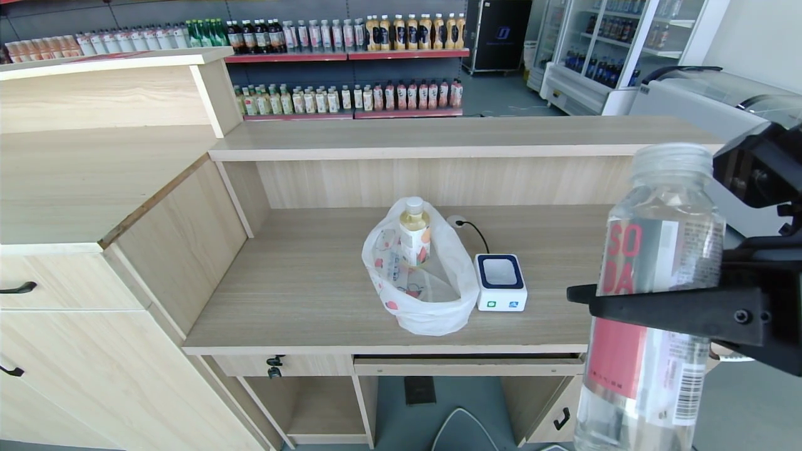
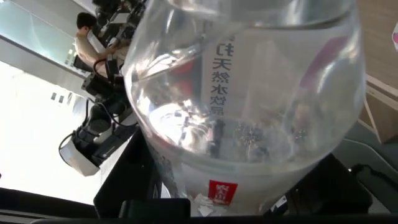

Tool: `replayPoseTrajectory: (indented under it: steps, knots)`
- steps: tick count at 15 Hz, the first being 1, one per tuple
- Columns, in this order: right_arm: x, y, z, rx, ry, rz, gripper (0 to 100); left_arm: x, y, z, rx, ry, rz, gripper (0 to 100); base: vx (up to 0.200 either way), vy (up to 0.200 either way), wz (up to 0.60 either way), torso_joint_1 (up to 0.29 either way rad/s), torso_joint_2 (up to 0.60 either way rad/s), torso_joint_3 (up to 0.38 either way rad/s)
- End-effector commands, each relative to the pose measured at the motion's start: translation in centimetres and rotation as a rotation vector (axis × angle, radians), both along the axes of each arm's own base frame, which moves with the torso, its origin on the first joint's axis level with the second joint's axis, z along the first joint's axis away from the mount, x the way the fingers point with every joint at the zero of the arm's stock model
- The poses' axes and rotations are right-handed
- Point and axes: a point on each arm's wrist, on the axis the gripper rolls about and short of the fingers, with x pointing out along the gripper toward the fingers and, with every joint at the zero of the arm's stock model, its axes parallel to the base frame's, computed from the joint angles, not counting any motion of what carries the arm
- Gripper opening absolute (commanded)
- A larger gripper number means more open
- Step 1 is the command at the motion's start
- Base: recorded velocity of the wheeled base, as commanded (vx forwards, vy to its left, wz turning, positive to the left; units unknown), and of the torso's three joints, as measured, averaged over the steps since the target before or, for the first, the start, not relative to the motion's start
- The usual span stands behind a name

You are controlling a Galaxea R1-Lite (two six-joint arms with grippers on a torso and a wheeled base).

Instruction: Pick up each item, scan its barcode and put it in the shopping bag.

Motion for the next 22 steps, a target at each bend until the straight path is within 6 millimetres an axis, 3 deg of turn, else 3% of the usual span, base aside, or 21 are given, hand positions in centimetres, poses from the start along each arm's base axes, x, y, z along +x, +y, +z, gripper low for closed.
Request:
replayPoseTrajectory:
  steps: [1,22]
  knots:
    - [-0.32,-0.07,0.15,0.004,-0.008,0.007,0,0.01,0.00,0.01,0.000,0.001,0.000,100,0.000,0.000,0.00,0.000,0.00,0.000]
    - [-0.45,-0.05,-0.04,-0.008,-0.014,0.031,0,0.01,0.00,0.01,0.000,0.001,0.000,100,0.000,0.000,0.00,0.000,0.00,0.000]
